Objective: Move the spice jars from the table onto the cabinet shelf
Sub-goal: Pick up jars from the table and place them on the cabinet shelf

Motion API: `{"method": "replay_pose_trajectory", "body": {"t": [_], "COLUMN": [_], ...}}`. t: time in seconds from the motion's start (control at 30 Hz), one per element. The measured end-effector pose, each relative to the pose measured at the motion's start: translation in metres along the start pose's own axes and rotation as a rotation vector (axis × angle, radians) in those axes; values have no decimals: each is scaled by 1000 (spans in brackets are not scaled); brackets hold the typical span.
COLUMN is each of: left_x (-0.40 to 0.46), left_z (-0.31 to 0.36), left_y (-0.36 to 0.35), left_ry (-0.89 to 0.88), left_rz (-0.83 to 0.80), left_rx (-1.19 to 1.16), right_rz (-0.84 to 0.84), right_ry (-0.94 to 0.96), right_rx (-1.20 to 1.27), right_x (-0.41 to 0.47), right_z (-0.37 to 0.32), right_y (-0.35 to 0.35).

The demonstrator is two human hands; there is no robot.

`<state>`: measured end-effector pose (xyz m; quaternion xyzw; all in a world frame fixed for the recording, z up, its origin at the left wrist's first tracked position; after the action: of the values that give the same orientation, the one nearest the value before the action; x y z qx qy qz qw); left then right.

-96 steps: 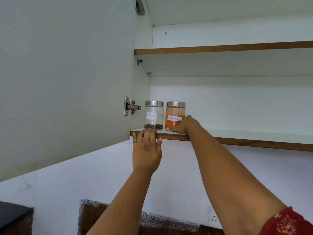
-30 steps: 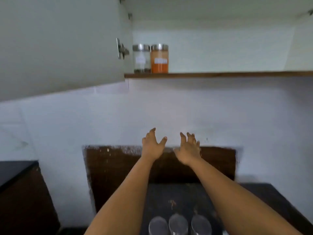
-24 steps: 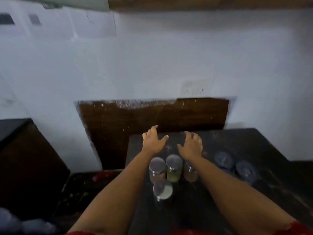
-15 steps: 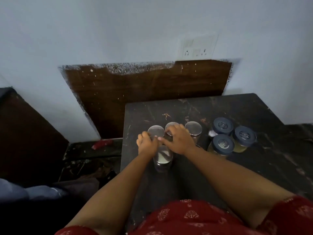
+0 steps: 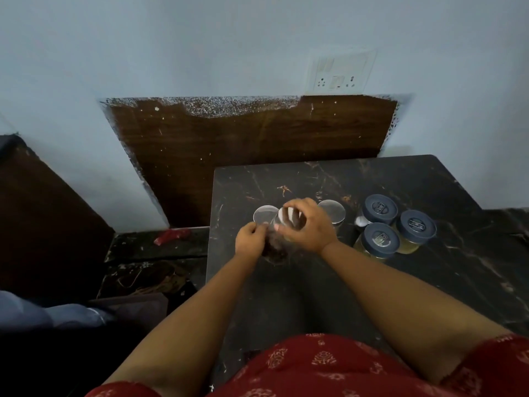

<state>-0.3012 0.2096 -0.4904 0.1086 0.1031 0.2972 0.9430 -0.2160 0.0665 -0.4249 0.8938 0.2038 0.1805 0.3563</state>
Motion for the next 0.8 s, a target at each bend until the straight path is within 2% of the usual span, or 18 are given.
{"method": "replay_pose_trajectory", "body": {"t": [0.07, 0.23, 0.3, 0.37, 0.43, 0.5, 0.67, 0.8], "left_x": [-4, -17, -16, -12, -6, 0, 10, 13], "left_z": [21, 65, 69, 73, 77, 83, 90, 91], "left_y": [-9, -34, -40, -42, -44, -44, -48, -46], "left_ry": [43, 167, 184, 169, 160, 154, 160, 103], "left_rz": [-79, -547, -587, -565, -533, -486, -360, -412], "left_rx": [-232, -447, -481, -544, -626, -714, -765, -757], "right_rz": [27, 7, -66, -187, -306, -371, -420, -423], "right_ry": [-142, -644, -929, -1051, -1034, -989, -881, -831], "right_rx": [110, 289, 596, 914, 1074, 1131, 1262, 1281], "right_x": [15, 45, 46, 44, 41, 39, 39, 39], "right_z": [0, 4, 8, 5, -1, -4, -14, -14], "right_y": [14, 31, 27, 23, 18, 12, 1, 0]}}
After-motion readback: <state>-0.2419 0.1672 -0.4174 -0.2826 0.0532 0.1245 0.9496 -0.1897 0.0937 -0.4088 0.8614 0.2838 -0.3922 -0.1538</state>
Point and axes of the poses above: each hand's wrist, its own x-axis towards the middle knuckle, its own y-axis out of the back of the hand, z = x × y, the point moved 5 cm from there along x, towards the middle knuckle, and after that the axes turned 11 degrees about -y, right-handed, at the moved point
